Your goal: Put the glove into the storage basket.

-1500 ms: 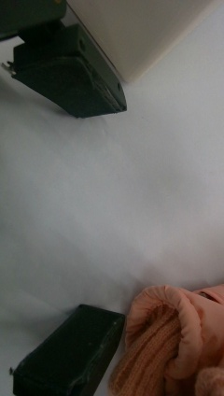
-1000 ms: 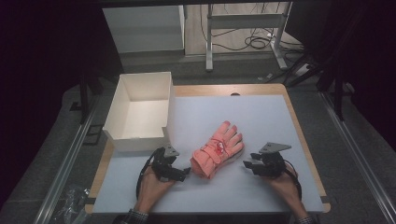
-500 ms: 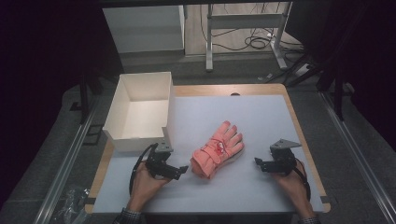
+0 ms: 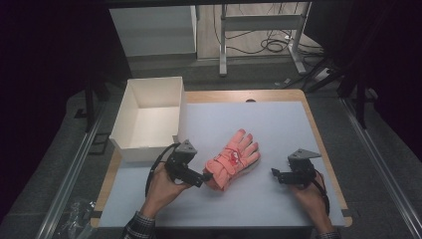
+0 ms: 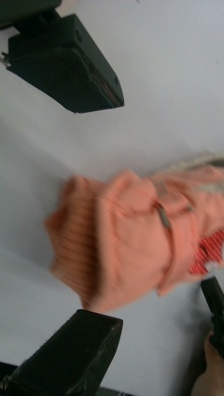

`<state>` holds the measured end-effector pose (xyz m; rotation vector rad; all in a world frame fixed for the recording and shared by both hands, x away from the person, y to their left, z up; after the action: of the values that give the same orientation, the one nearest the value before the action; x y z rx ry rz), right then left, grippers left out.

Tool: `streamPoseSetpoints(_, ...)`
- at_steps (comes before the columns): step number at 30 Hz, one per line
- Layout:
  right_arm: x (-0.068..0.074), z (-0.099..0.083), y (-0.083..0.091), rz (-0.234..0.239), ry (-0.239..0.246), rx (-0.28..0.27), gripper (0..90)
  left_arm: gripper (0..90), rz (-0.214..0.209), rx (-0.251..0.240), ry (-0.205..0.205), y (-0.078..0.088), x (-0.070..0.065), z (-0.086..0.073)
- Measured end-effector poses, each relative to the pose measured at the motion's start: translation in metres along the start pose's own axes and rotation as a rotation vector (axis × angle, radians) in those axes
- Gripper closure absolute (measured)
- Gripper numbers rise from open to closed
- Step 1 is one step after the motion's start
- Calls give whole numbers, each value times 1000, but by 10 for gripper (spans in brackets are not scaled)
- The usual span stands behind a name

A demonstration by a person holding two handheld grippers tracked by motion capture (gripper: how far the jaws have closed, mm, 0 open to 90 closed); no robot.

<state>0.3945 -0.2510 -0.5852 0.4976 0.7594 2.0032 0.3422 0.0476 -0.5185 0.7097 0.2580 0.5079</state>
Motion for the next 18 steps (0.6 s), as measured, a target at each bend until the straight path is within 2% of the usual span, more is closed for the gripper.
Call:
streamPoseSetpoints(3,0,0,0,0,2,-1,188,1,-23,9,-24,-9,-8,13)
streamPoseSetpoints(9,0,0,0,-1,0,-2,188,1,-2,64,-52,-35,-11,27)
streamPoseSetpoints(13,0,0,0,-1,2,-2,188,0,37,123,-83,-56,-15,25)
streamPoseSetpoints(14,0,0,0,-1,4,-3,188,0,37,123,-83,-56,-15,25)
streamPoseSetpoints(16,0,0,0,-2,4,-3,188,0,54,151,-86,-69,-15,20)
streamPoseSetpoints(18,0,0,0,-2,5,-3,188,0,67,171,-89,-75,-15,16)
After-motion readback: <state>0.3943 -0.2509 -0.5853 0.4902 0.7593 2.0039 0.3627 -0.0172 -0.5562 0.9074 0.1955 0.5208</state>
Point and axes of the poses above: each handheld gripper's, and its own axes: y roughly backward along the jaws, z roughly out of its top, x roughly to its left, the point moved 8 cm from there along -y, roughly forward along the jaws, and after that the axes turned 8 degrees about -y, right-handed, at the moved point
